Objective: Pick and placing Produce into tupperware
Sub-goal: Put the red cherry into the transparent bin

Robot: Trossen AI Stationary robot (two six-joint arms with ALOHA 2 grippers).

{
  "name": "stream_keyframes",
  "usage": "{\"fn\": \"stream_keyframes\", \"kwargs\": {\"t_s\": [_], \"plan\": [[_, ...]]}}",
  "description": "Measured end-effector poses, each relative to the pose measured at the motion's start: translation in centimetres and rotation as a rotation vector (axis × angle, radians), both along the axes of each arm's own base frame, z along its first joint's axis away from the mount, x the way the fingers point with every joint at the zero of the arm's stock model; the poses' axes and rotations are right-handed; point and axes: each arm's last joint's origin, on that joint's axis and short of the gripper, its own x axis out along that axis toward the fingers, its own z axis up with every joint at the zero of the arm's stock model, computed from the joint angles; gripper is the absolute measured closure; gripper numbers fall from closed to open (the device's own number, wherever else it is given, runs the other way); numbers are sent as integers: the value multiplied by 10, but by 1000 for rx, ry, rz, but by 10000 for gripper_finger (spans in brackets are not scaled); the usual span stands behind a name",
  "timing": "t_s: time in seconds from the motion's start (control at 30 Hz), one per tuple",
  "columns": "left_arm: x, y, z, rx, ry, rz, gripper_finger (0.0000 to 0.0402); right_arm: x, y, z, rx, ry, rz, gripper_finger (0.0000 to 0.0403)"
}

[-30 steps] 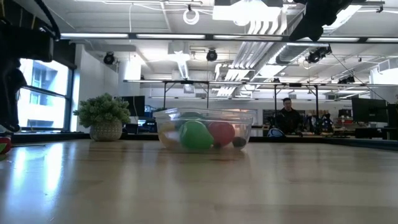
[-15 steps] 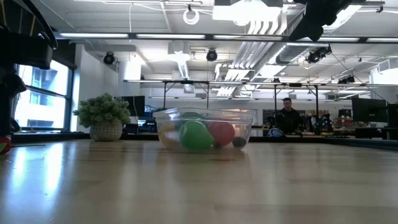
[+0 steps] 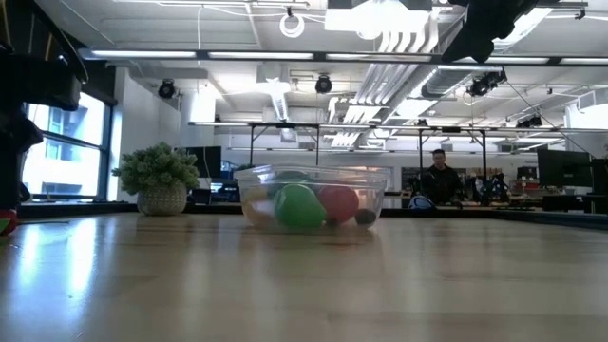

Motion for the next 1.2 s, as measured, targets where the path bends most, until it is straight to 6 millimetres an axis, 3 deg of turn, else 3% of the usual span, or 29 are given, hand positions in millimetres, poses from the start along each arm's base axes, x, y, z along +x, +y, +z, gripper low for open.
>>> {"fn": "stream_keyframes", "kwargs": {"t_s": [0.97,1.2], "plan": [[6,-4,-12,27,26,2,181,0,0,0,0,0,0,399],[6,-3,-13,33,33,6,225,0,0,0,0,0,0,399]]}}
